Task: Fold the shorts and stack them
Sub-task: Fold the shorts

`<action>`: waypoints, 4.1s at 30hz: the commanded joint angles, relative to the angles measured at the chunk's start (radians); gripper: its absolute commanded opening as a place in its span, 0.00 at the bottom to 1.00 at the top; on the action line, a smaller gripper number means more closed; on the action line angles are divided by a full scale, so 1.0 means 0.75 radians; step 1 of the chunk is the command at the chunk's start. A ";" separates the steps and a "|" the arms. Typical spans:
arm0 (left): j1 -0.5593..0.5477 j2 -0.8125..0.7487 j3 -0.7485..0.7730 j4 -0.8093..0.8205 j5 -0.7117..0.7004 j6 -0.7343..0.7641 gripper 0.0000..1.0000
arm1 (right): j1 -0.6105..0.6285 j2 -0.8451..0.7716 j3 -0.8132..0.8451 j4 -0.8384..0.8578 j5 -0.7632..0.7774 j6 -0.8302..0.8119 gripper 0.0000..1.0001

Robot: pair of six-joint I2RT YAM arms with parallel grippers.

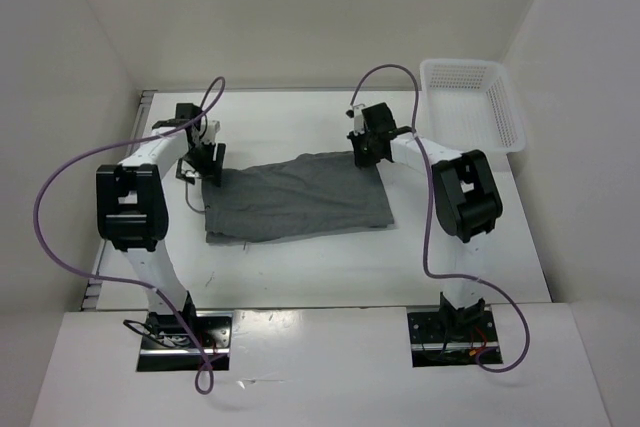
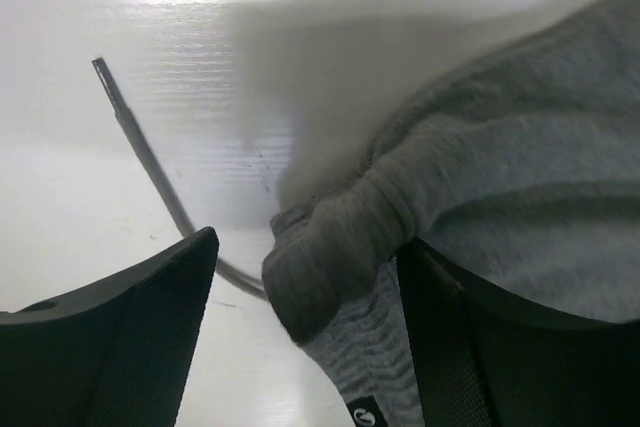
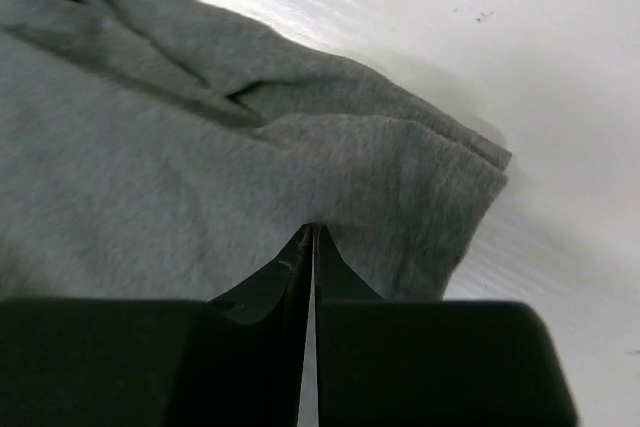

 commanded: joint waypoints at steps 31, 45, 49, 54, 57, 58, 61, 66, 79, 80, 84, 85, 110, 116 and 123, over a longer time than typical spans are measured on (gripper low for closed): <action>-0.111 0.448 0.559 0.098 0.065 0.007 0.84 | -0.011 -0.159 0.115 -0.014 0.277 0.240 0.40; -0.037 -0.152 -0.008 -0.041 0.169 0.007 1.00 | -0.011 -0.499 -0.550 -0.107 -0.046 0.563 0.65; -0.037 -0.121 -0.087 0.016 0.212 0.007 1.00 | -0.051 -0.485 -0.577 -0.092 -0.060 0.633 0.71; -0.037 -0.002 -0.073 -0.029 0.239 0.007 0.89 | -0.051 -0.485 -0.577 -0.119 -0.060 0.678 0.72; -0.037 -0.029 -0.073 -0.088 0.253 0.007 0.59 | -0.051 -0.519 -0.607 -0.147 -0.060 0.704 0.72; -0.037 -0.029 -0.073 -0.123 0.253 0.007 0.44 | -0.051 -0.534 -0.620 -0.148 -0.060 0.717 0.72; -0.037 -0.041 -0.085 -0.152 0.221 0.007 0.28 | -0.051 -0.534 -0.687 -0.160 -0.087 0.780 0.72; -0.037 -0.041 -0.086 -0.219 0.251 0.007 0.41 | -0.051 -0.534 -0.728 -0.123 -0.101 0.798 0.72; -0.037 -0.041 -0.086 -0.281 0.194 0.007 0.76 | -0.051 -0.421 -0.685 -0.003 -0.192 0.848 0.37; -0.037 -0.041 -0.086 -0.293 0.194 0.007 0.76 | -0.051 -0.407 -0.671 0.012 -0.177 0.848 0.34; -0.037 -0.041 -0.098 -0.293 0.194 0.007 0.76 | -0.051 -0.395 -0.638 0.012 -0.053 0.833 0.04; -0.037 -0.041 -0.098 -0.305 0.194 0.007 0.76 | -0.051 -0.395 -0.622 0.012 -0.014 0.821 0.00; -0.037 -0.123 -0.161 -0.465 0.319 0.007 0.64 | -0.090 -0.485 -0.622 0.010 0.093 0.676 0.00; -0.037 -0.235 -0.118 -0.432 0.425 0.007 0.71 | -0.090 -0.509 -0.634 0.022 0.093 0.651 0.00; -0.025 -0.287 -0.090 -0.215 0.297 0.007 0.82 | -0.090 -0.509 -0.651 0.034 0.105 0.639 0.00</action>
